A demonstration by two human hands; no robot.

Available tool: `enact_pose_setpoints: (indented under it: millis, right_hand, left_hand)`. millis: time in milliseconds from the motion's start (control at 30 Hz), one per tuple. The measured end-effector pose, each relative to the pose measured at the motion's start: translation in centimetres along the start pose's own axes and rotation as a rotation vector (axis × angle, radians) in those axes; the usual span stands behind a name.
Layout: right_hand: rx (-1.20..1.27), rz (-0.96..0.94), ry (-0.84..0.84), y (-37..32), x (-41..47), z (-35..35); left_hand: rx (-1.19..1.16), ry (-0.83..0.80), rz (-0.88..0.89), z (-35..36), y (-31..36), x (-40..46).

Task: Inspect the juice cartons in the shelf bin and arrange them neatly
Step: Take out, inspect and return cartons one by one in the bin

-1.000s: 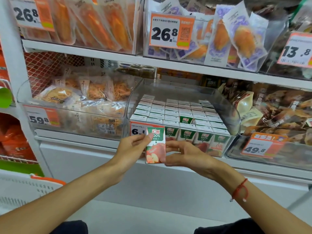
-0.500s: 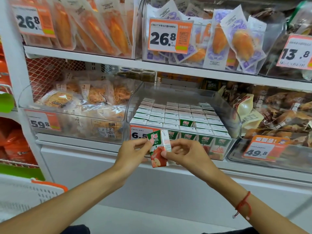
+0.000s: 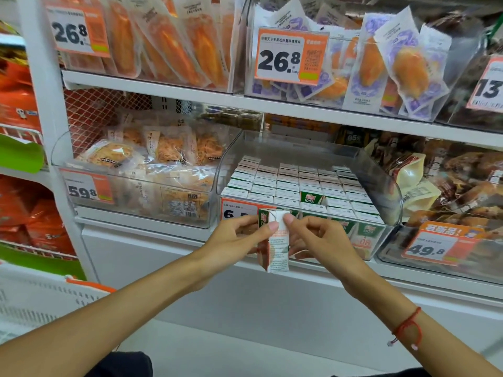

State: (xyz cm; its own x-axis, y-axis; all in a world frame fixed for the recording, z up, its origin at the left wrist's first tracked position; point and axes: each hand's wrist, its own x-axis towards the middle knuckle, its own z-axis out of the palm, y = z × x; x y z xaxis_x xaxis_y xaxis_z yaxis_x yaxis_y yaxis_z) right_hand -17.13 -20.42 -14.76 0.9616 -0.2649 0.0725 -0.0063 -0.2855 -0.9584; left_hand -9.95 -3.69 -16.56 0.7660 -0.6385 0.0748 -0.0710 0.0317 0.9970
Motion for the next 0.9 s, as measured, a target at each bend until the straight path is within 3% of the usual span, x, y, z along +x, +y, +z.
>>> enact_pose_setpoints:
  millis: [567, 800, 900]
  right_hand:
    - [-0.115, -0.156, -0.164, 0.06, -0.05, -0.32]
    - [-0.133, -0.089, -0.074, 0.42, 0.25, -0.17]
    - [-0.089, 0.028, -0.162, 0.26, 0.47, -0.51]
  left_hand:
    - [-0.266, 0.114, -0.129, -1.01, 0.12, 0.40]
    - [-0.200, 0.077, -0.047, -0.50, 0.33, 0.30]
    - [-0.205, 0.022, -0.024, -0.41, 0.66, 0.29]
